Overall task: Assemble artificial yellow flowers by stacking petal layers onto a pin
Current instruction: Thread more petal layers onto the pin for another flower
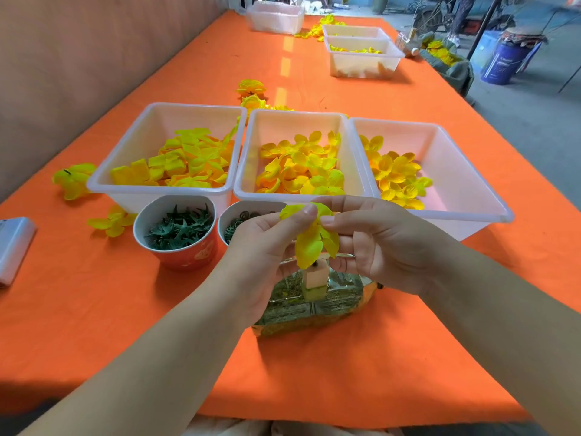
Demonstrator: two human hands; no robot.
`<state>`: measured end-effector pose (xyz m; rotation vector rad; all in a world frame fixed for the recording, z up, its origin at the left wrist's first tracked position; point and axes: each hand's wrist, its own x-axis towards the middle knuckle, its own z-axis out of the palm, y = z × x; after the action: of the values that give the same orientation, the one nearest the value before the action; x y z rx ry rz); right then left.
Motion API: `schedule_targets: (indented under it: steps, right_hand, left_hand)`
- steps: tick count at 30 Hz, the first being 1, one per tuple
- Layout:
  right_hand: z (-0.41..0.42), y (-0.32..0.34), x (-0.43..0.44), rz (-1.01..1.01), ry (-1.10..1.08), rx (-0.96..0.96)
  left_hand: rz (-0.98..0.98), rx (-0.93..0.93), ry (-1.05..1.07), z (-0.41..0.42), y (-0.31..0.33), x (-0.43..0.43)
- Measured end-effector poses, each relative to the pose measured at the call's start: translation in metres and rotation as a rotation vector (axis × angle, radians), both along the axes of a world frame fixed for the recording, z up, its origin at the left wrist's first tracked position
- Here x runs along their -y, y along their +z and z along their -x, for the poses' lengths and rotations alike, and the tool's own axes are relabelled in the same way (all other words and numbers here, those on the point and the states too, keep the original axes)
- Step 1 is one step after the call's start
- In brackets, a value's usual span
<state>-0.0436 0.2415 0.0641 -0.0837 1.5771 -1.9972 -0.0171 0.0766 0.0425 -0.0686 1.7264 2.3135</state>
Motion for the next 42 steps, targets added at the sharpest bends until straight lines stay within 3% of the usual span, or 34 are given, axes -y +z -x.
schedule_targets:
  steps: [8,16,28,34,36,38,40,42]
  right_hand:
    - [0.000,0.001,-0.001,0.029,0.002,0.023]
    - [-0.004,0.002,0.003,-0.087,-0.068,-0.070]
    - [0.001,0.000,0.006,-0.090,-0.076,0.008]
    - [0.000,-0.010,0.002,-0.330,-0.095,-0.212]
    - [0.000,-0.017,0.001,-0.490,-0.122,-0.311]
    - [0.000,-0.021,0.000,-0.590,-0.144,-0.368]
    - [0.001,-0.022,-0.001,-0.616,-0.124,-0.389]
    - [0.003,-0.022,-0.003,-0.596,-0.088,-0.352]
  left_hand:
    - [-0.057,0.029,-0.074,0.001,-0.002,0.001]
    - [-0.180,0.030,-0.117,0.000,-0.006,0.005]
    - [0.001,0.018,-0.047,0.002,-0.007,-0.003]
    - [-0.007,-0.005,-0.004,-0.001,-0.011,0.000]
    - [0.069,-0.121,0.154,-0.003,-0.016,0.000]
    - [0.346,-0.467,0.322,-0.002,-0.019,0.003]
    - [0.566,-0.748,0.332,-0.001,-0.021,0.005]
    - [0.611,-0.785,0.258,-0.002,-0.023,0.006]
